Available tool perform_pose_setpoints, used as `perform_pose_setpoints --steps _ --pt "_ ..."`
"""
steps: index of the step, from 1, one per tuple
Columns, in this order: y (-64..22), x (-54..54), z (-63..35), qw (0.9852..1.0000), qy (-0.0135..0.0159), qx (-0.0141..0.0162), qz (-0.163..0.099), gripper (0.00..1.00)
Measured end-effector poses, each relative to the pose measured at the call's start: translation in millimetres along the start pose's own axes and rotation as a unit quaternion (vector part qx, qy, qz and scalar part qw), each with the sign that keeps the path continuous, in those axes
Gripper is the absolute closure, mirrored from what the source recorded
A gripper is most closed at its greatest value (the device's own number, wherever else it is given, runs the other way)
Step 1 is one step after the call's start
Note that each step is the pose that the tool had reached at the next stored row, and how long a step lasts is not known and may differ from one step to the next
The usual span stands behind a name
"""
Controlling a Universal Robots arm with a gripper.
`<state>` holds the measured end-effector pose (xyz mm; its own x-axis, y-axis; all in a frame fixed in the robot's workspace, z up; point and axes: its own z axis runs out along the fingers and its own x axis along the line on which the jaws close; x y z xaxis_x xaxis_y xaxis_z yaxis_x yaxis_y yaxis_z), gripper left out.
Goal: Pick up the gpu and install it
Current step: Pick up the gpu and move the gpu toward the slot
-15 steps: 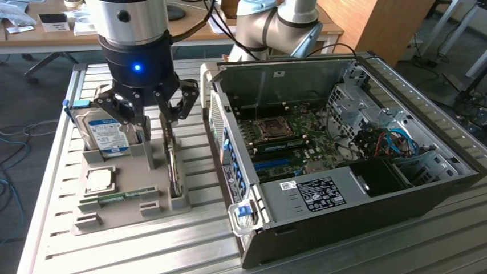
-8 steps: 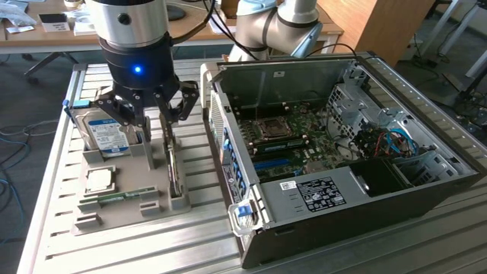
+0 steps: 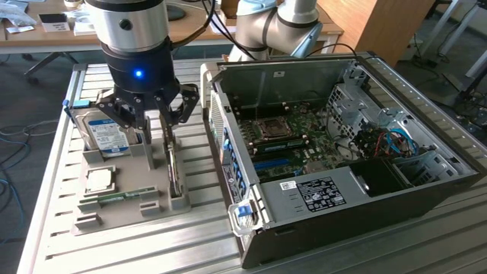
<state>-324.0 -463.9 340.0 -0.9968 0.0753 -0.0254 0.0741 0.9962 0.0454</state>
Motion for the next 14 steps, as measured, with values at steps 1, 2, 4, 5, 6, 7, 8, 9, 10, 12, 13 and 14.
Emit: perform_pose_setpoints --steps 1,2,4,5,6,7,8,9,10,12,13,14 --pt "0.0 0.0 0.0 1.0000 0.0000 0.0000 0.000 0.58" --pt "0.2 0.0 0.1 1.0000 -0.0001 -0.0001 0.000 0.58" --pt "1.9 0.2 0.4 1.0000 -0.0001 -0.0001 0.000 0.58" --pt "2.7 0.2 0.6 1.0000 -0.0001 0.0000 0.000 0.58" --pt "3.3 0.3 1.2 1.0000 0.0000 0.0000 0.000 0.58" --pt "3.7 0.4 2.4 1.0000 -0.0001 -0.0001 0.000 0.58" --pt "4.0 0.4 3.9 1.0000 -0.0001 -0.0001 0.000 0.58" --pt "4.2 0.4 5.6 1.0000 -0.0001 -0.0001 0.000 0.58" --pt "4.4 0.5 7.5 1.0000 0.0000 0.0000 0.000 0.58" --pt "4.7 0.7 11.1 1.0000 0.0000 0.0000 0.000 0.58" --pt "4.7 0.7 13.0 1.0000 -0.0001 -0.0001 0.000 0.58" --pt "4.8 0.8 14.8 1.0000 -0.0001 -0.0001 0.000 0.58"
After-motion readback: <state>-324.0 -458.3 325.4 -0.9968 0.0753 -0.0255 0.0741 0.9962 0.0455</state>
